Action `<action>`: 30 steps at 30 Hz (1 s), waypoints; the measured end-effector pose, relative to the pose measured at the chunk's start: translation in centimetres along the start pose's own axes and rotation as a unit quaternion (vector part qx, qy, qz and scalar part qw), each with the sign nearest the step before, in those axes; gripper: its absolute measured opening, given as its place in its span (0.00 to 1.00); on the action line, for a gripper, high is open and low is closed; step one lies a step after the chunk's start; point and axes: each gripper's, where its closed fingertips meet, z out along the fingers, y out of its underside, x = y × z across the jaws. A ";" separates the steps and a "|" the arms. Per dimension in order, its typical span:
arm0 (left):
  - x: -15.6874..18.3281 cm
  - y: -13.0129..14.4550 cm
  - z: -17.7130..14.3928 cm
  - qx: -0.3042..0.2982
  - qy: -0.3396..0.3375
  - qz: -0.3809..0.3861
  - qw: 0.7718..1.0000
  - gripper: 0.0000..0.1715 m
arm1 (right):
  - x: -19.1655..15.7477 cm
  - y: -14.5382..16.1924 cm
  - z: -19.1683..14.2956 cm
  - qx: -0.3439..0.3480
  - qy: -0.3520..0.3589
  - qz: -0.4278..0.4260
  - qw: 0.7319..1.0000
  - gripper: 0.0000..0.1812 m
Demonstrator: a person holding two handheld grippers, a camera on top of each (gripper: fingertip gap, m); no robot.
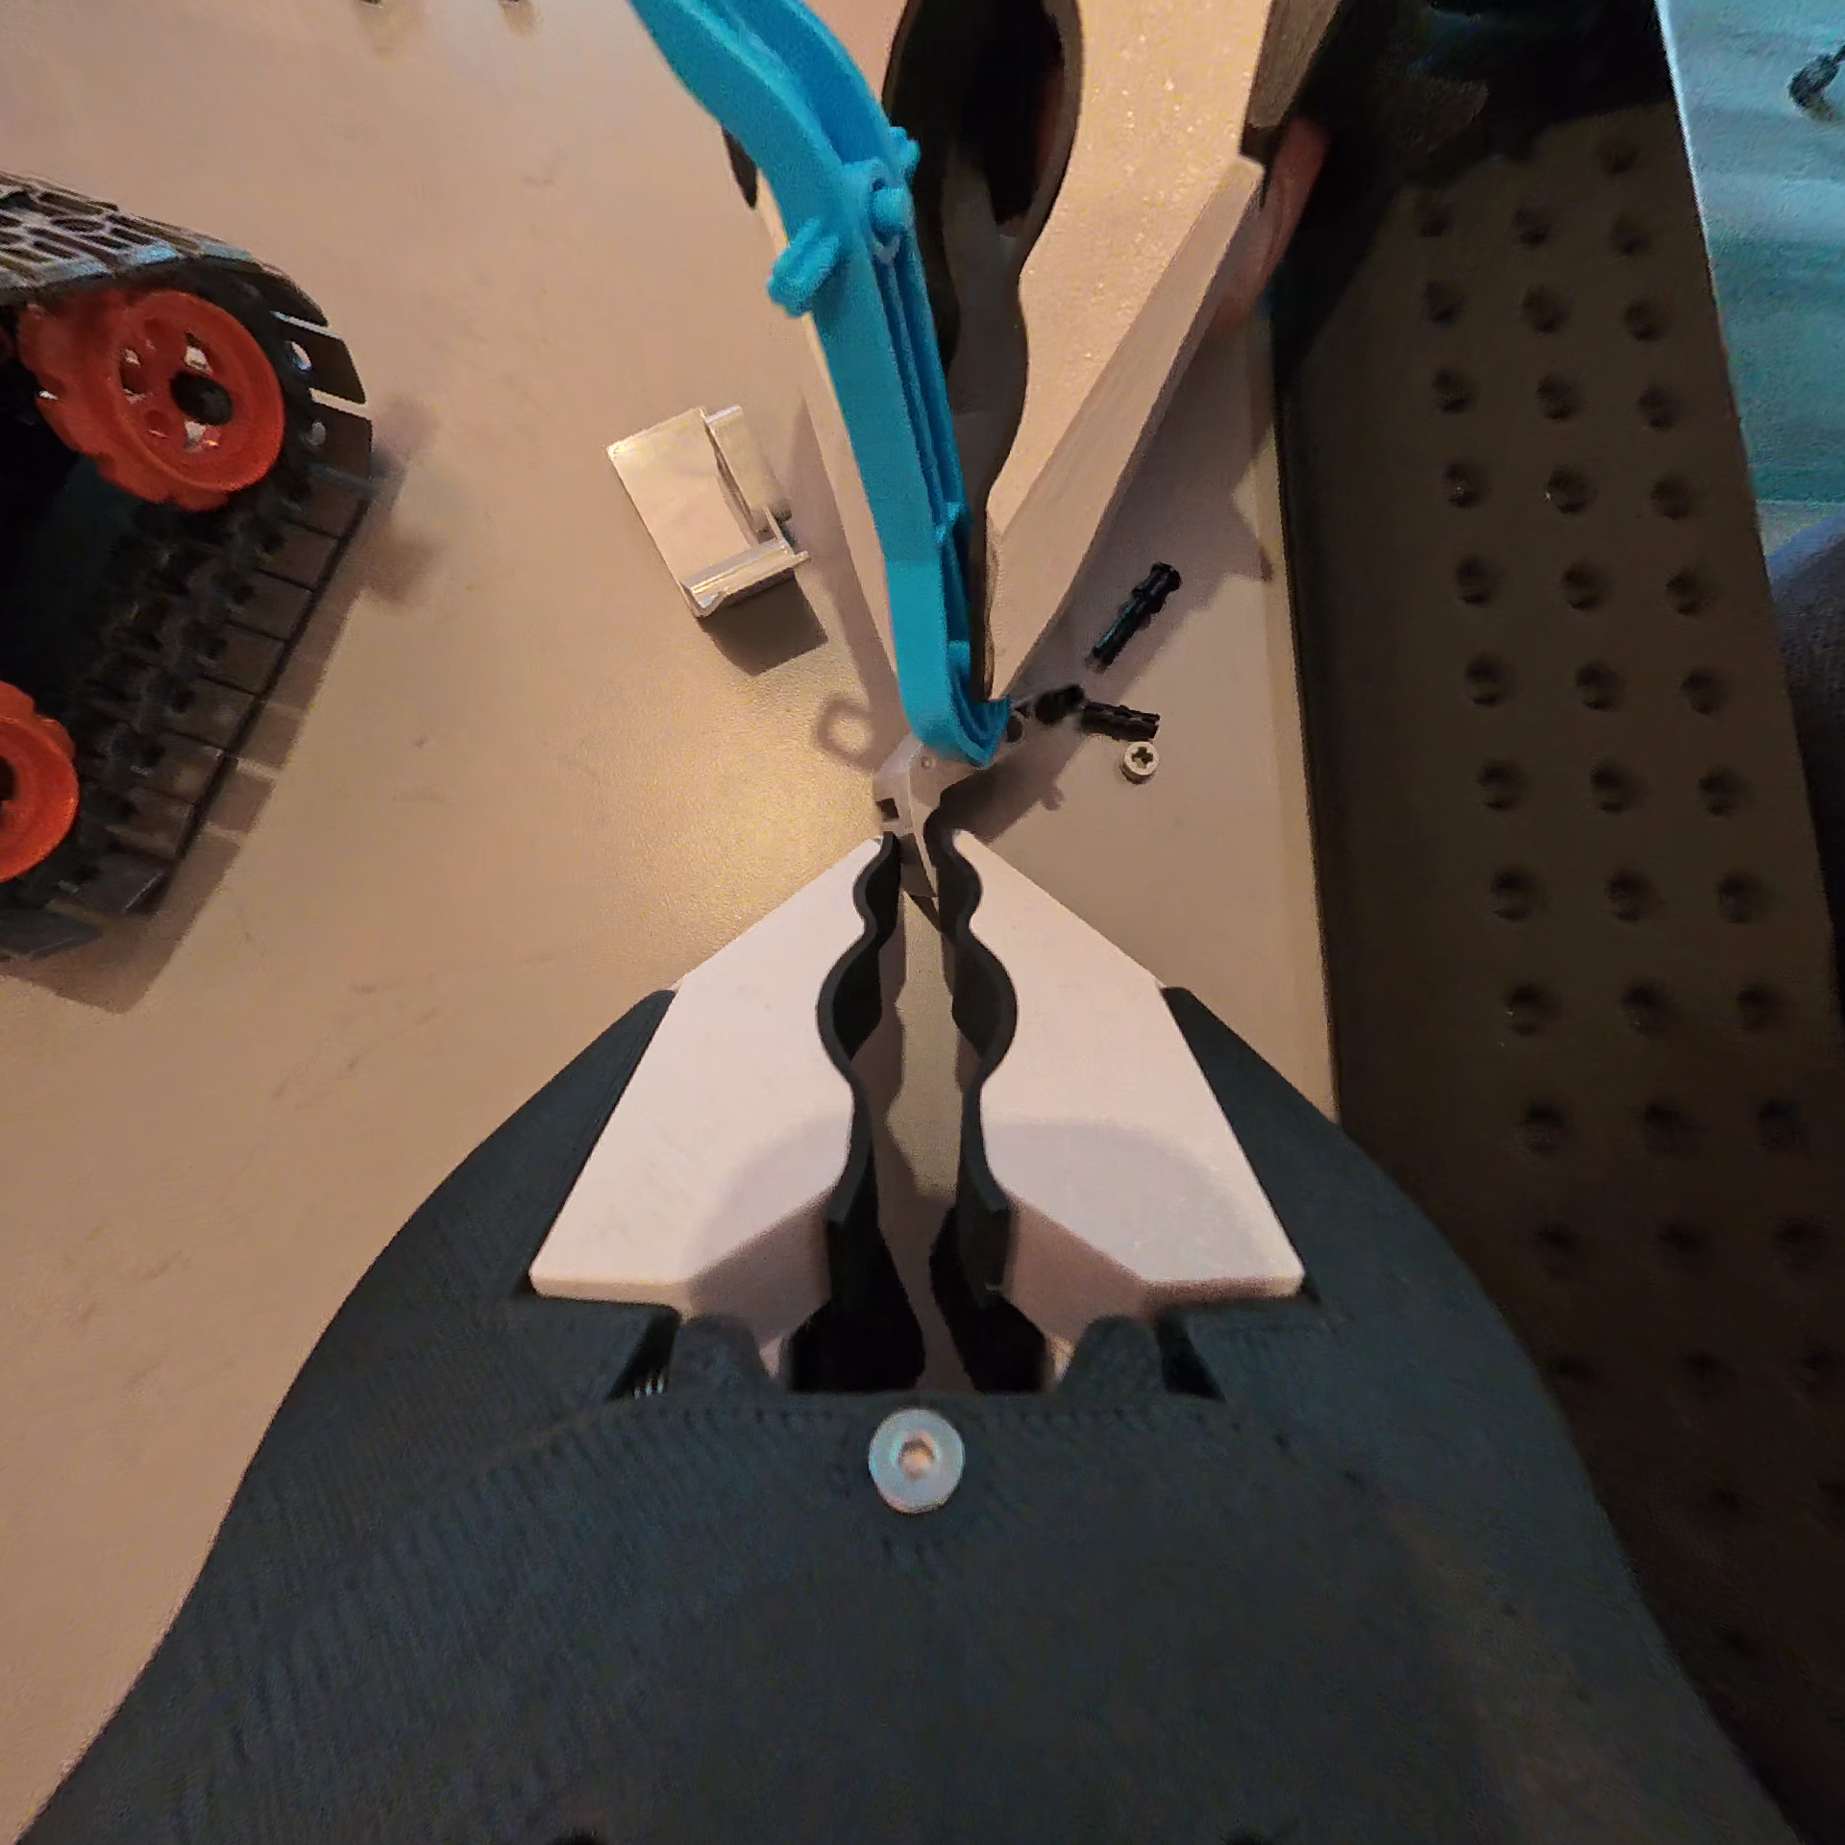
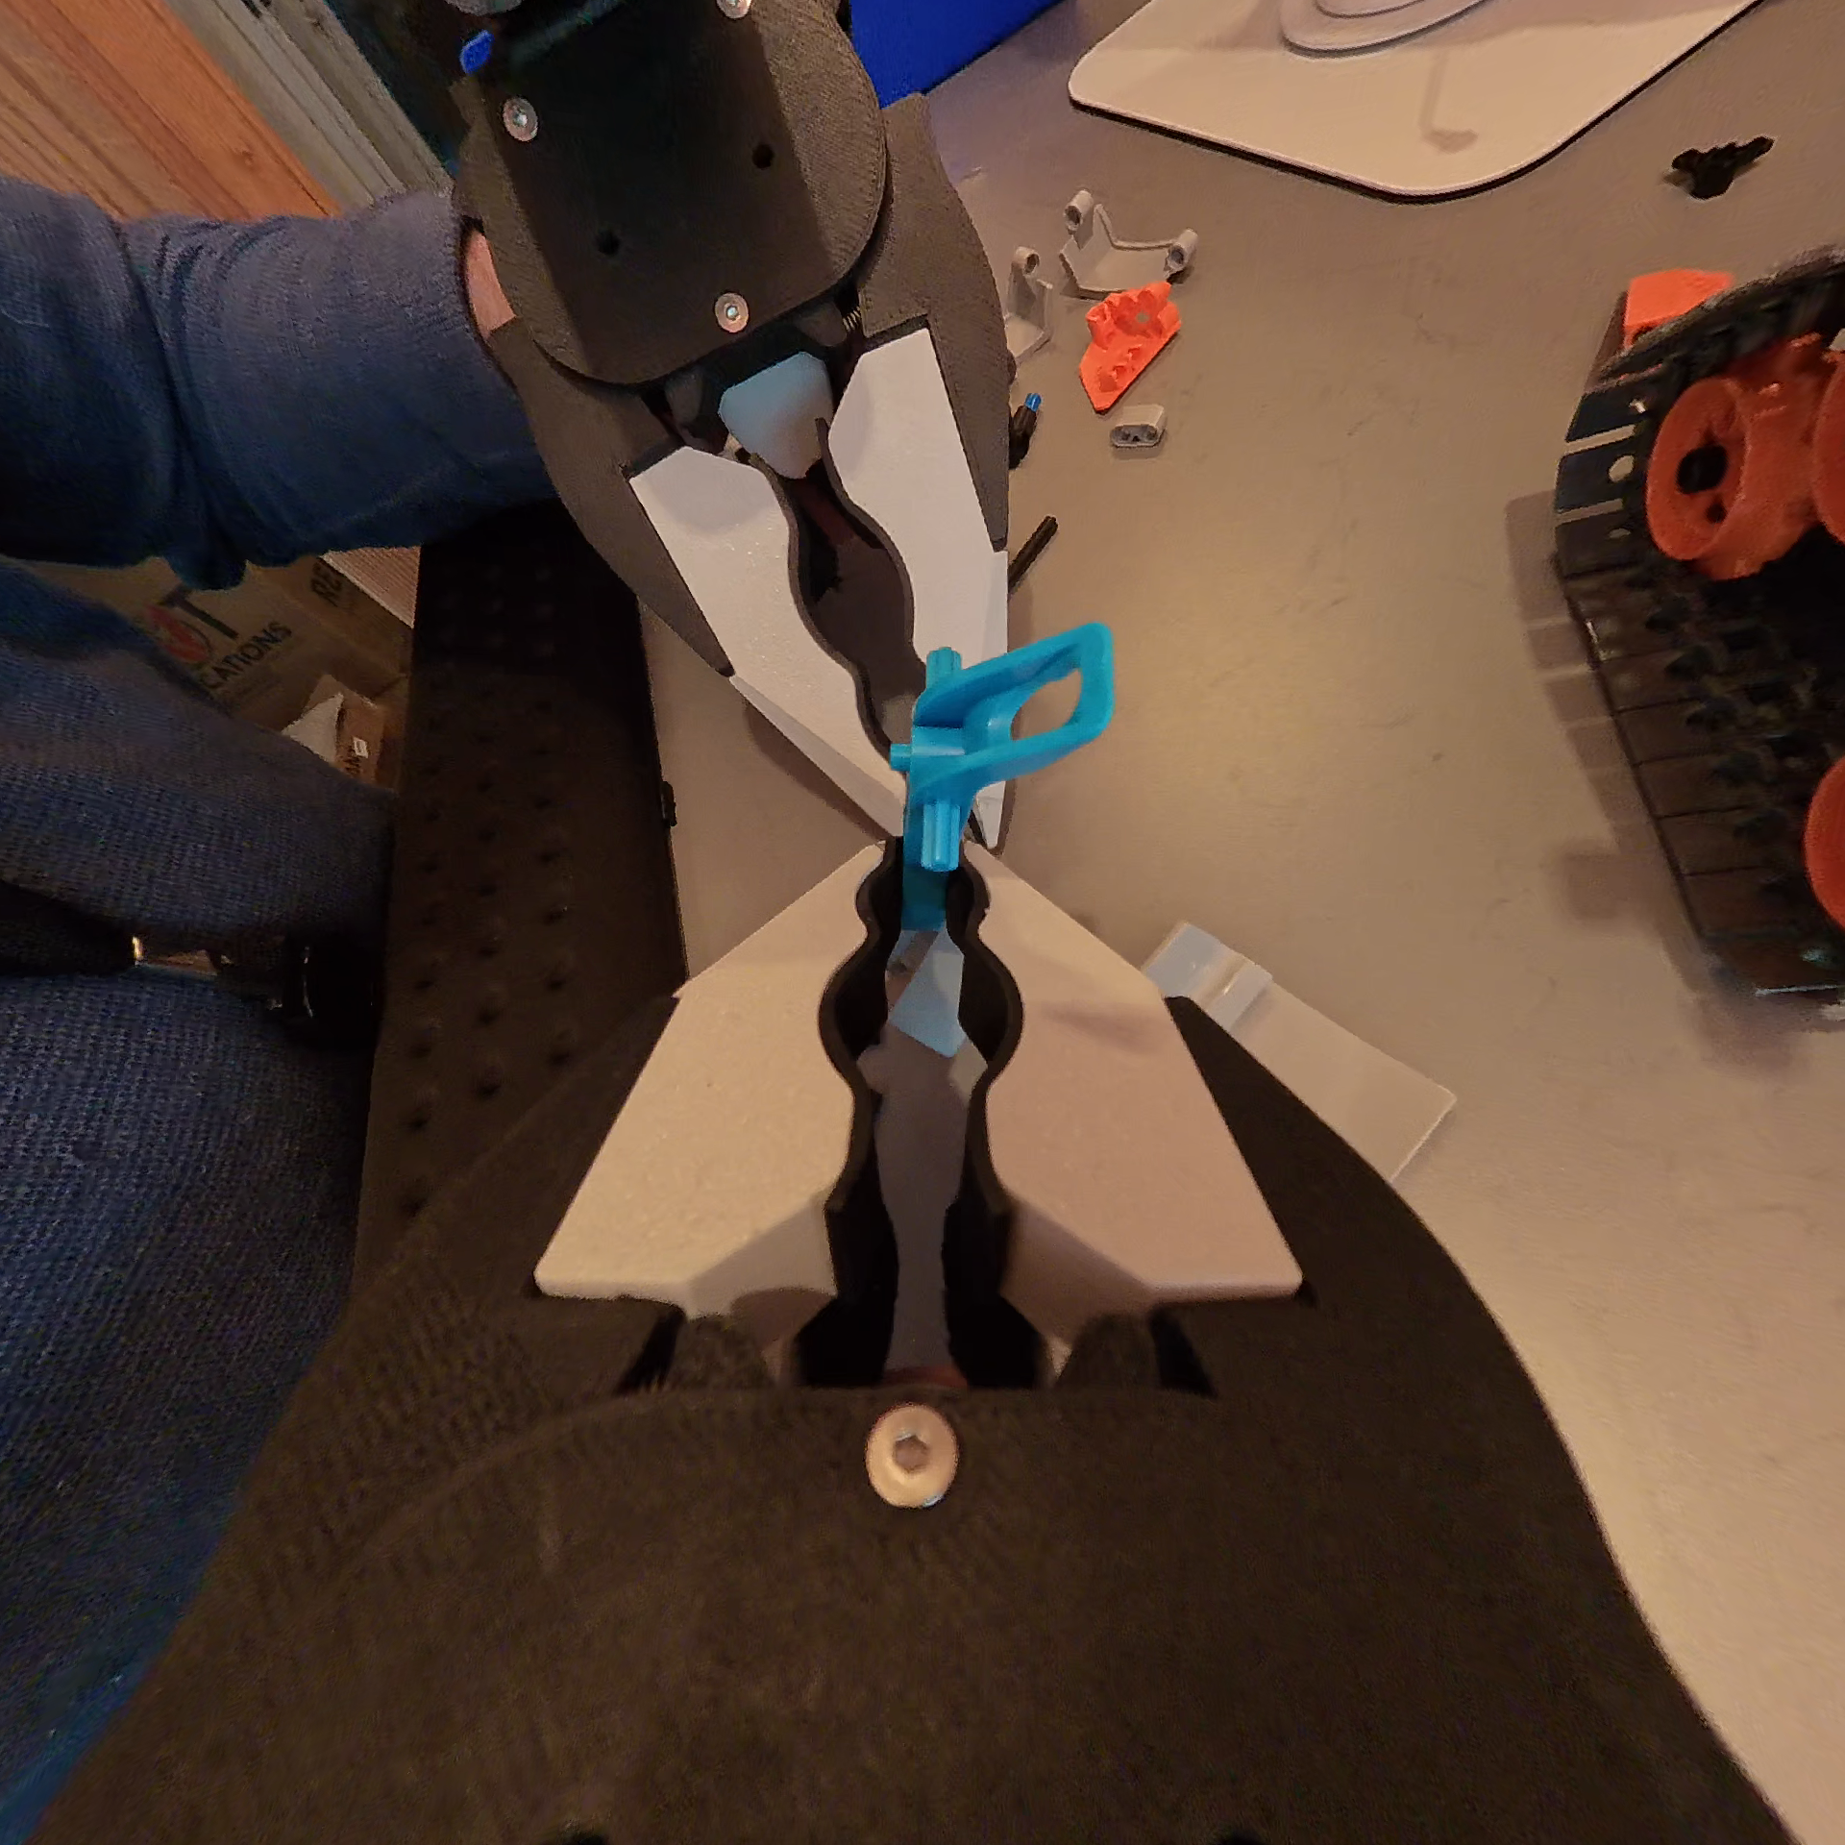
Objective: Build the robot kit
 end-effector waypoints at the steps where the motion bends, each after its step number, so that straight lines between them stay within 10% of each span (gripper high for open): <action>1: -0.2 -0.1 0.0 0.002 -0.006 0.000 1.000 0.01 | 0.0 -0.1 0.0 0.000 0.000 0.000 1.000 0.03; 30: -2.3 -2.3 1.4 -0.090 0.049 -0.020 0.995 0.00 | 2.0 0.3 -1.6 -0.145 0.096 -0.162 0.971 0.03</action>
